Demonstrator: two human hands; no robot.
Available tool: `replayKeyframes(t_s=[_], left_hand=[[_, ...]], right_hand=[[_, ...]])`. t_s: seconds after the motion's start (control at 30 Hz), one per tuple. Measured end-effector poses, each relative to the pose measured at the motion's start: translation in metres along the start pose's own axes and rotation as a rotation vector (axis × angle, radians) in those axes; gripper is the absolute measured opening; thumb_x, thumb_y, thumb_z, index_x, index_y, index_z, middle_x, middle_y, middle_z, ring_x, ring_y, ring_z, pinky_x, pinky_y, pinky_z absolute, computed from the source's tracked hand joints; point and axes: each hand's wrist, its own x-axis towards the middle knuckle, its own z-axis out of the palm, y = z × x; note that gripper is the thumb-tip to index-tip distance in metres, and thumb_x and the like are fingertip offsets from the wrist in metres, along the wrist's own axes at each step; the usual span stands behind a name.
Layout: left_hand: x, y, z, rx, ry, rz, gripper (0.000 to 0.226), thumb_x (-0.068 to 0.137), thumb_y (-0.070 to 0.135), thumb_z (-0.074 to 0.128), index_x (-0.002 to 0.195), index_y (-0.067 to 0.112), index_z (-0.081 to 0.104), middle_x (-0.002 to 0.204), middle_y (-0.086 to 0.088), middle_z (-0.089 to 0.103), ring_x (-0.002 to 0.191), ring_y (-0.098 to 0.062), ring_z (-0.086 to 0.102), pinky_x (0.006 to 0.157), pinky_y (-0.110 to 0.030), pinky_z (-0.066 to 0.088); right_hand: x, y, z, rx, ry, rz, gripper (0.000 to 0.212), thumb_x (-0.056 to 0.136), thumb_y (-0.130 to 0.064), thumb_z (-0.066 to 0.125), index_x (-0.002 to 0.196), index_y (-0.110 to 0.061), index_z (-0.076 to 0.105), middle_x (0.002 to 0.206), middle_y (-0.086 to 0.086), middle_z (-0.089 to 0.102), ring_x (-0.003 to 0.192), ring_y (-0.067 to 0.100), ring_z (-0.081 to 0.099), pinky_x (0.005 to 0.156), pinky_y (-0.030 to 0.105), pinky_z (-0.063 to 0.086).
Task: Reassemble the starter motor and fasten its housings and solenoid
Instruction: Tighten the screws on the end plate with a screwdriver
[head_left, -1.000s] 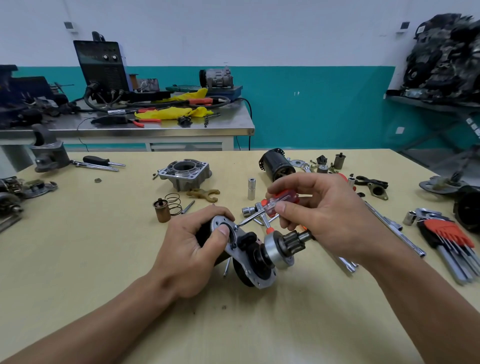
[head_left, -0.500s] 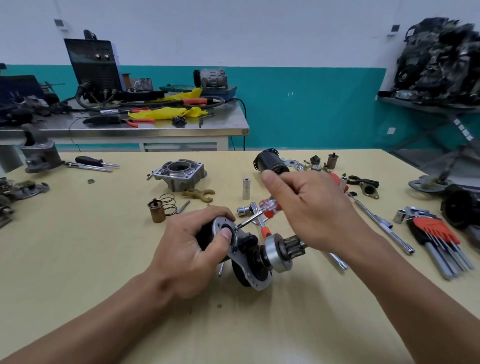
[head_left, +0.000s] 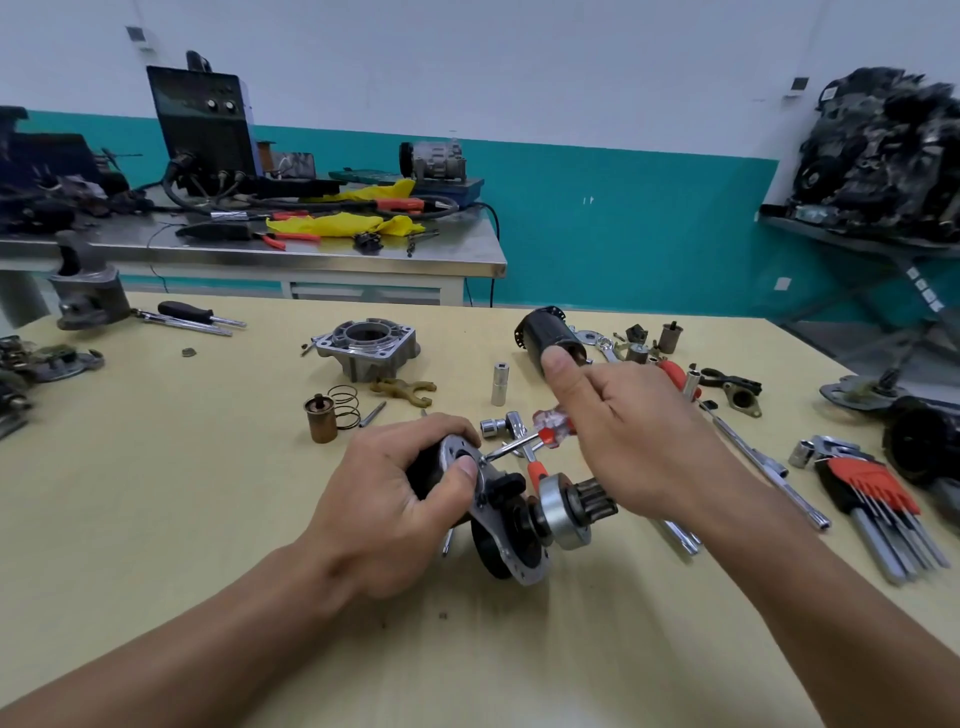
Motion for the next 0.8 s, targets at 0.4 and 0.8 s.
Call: replayKeyframes(t_s=[0.4,0.8], left_hand=[[0.001,0.001,0.0,-0.025,0.002,-0.072,0.024,0.08,0.045,0.047,0.093,0.032,0.063,0.077,0.0,0.067,0.072,-0.021,0.062,0.064,-0.04,0.047],[0.002,0.003,0.0,-0.034,-0.013,-0.106,0.028,0.079,0.046,0.046,0.089,0.026,0.064,0.075,-0.006,0.066,0.073,-0.025,0.061,0.065,-0.042,0.047]], right_hand=[[0.007,0.01,-0.011,0.006,-0.071,0.035,0.063,0.085,-0.072,0.039,0.062,-0.017,0.059,0.049,-0.008,0.055,0.044,0.008,0.047,0.05,0.031,0.041],[0.005,0.014,-0.013,0.254,-0.249,0.037,0.013,0.092,-0.043,0.06,0.097,-0.031,0.057,0.076,-0.011,0.059,0.064,0.006,0.049,0.065,0.029,0.04]])
